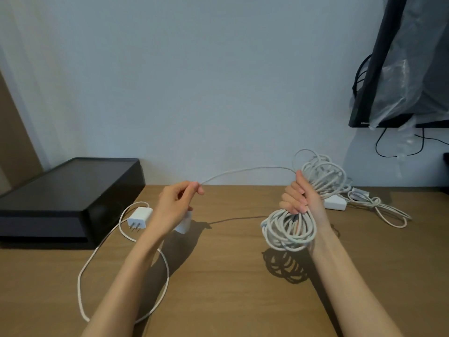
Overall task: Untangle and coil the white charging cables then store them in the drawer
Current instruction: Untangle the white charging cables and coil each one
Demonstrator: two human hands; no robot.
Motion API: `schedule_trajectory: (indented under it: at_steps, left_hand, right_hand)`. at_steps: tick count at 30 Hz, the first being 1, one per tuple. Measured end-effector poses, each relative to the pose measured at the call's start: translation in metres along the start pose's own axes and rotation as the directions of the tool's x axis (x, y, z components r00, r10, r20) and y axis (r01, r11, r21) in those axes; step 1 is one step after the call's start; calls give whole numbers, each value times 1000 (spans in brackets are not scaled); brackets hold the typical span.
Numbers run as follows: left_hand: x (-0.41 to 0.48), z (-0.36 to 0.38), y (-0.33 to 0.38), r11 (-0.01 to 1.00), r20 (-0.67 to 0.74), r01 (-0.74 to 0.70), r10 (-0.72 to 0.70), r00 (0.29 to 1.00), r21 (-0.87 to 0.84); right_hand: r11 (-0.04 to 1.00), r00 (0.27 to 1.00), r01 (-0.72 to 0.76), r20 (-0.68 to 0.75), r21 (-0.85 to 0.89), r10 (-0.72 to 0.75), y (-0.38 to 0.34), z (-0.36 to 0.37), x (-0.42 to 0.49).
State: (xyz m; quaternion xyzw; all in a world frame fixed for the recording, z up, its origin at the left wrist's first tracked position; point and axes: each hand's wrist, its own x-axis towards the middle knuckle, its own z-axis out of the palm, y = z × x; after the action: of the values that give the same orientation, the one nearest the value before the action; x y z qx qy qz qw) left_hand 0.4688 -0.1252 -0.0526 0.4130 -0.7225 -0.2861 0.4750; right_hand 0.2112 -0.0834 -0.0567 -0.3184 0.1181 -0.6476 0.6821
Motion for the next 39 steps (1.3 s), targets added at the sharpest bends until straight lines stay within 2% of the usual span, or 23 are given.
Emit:
schedule_trajectory:
  at_steps: [1, 3, 5, 7, 12, 20, 25, 31, 35, 39]
  left_hand:
    - [-2, 1, 6, 997, -6, 21, -22, 1000, -76]
    - [-7, 6, 18, 959, 78, 99, -80, 994, -267]
    - [-10, 12, 26, 919, 199, 157, -88, 976, -362]
    - [-12, 17, 29, 925, 278, 166, -69, 958, -343]
    - [-17, 28, 26, 932, 434, 213, -69, 898, -292]
    - [-25, 36, 36, 967, 535, 142, -6, 845, -213]
    - [-21, 32, 29, 967, 607, 176, -29, 794, -184]
    - [-19, 33, 27, 981, 603, 122, -7, 798, -150]
    - [-21, 36, 24, 986, 608, 111, -11, 794, -127]
    - [-18, 31, 19, 952, 532, 236, -98, 841, -197]
  right_hand:
    - [989, 984, 37, -169, -143, -62, 4, 7, -4]
    - [947, 945, 13, -304, -320, -116, 15, 19, -10]
    - [893, 935, -78, -344, -444, -89, 30, 22, -12]
    - [811, 920, -151, -381, -565, -95, 44, 25, -12]
    - [722, 933, -135, -333, -679, -139, 56, 32, -12]
    - [798, 958, -198, -285, -568, 35, 55, 35, -14]
    - [832, 955, -191, -295, -521, 34, 49, 31, -13]
    - [931, 964, -126, -263, -343, 34, 36, 34, -9]
    - [898, 963, -128, -271, -420, 11, 34, 39, -10]
    - [793, 950, -167, -312, -586, -30, 27, 53, -6]
